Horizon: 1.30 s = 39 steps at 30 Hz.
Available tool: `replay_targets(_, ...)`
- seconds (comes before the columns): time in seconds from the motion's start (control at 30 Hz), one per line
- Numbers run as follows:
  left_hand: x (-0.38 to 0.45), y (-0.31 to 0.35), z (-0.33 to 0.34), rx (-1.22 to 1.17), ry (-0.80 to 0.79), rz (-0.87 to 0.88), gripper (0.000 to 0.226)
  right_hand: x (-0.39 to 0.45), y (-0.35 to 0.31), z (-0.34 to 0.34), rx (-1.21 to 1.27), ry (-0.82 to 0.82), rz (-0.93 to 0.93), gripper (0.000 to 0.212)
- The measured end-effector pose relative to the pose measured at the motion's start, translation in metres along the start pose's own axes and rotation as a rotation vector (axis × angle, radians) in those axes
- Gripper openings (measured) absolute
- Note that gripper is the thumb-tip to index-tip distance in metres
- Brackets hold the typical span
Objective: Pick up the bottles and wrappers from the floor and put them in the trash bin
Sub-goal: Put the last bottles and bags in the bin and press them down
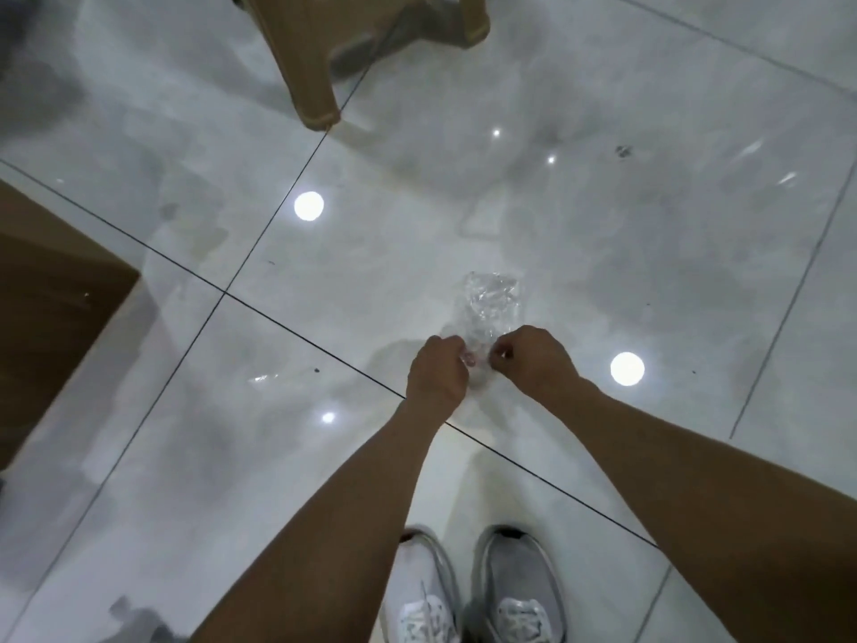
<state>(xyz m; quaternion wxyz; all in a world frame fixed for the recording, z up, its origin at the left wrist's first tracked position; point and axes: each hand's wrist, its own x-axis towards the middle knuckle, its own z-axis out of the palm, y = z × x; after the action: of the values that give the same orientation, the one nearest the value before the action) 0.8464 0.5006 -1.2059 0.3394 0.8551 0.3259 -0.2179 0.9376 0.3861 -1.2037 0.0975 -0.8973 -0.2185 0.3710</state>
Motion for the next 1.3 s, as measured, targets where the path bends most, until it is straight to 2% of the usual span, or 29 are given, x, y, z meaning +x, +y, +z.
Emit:
replay_targets(0.07, -0.015, -0.003, -0.017, 0.043, 0.009, 0.012, 0.025, -0.018, -0.008, -0.011, -0.117, 0.062, -0.161, 0.02)
replay_targets(0.13, -0.035, 0.001, -0.04, 0.087, 0.001, 0.065, 0.025, -0.039, -0.016, -0.029, -0.005, 0.03, -0.27, 0.02)
replay_targets(0.27, -0.081, 0.022, -0.091, 0.111, -0.024, 0.103, 0.027, -0.089, -0.046, -0.067, 0.255, -0.08, -0.18, 0.034)
replay_targets(0.4, -0.135, 0.044, -0.138, 0.098, -0.015, 0.031, 0.024, -0.141, -0.068, -0.101, 0.451, -0.081, -0.112, 0.028)
replay_targets(0.6, -0.227, 0.061, -0.214, -0.013, -0.011, -0.088, 0.026, -0.213, -0.097, -0.175, 0.239, -0.233, -0.187, 0.053)
replay_targets(0.67, -0.255, 0.063, -0.234, -0.061, 0.026, -0.144, 0.026, -0.23, -0.108, -0.197, 0.165, -0.26, -0.244, 0.048)
replay_targets(0.77, -0.305, 0.061, -0.253, -0.139, 0.092, -0.22, 0.026, -0.253, -0.127, -0.216, 0.042, -0.335, -0.339, 0.026)
replay_targets(0.87, -0.361, 0.041, -0.262, -0.199, 0.18, -0.288, 0.026, -0.279, -0.161, -0.217, -0.091, -0.46, -0.435, 0.012)
replay_targets(1.0, -0.432, -0.003, -0.262, -0.234, 0.25, -0.445, 0.028, -0.316, -0.223, -0.196, -0.208, -0.544, -0.533, 0.012)
replay_targets(1.3, -0.597, -0.135, -0.243, -0.393, 0.379, -0.809, 0.024, -0.429, -0.372, -0.082, -0.315, -0.696, -0.691, 0.005)
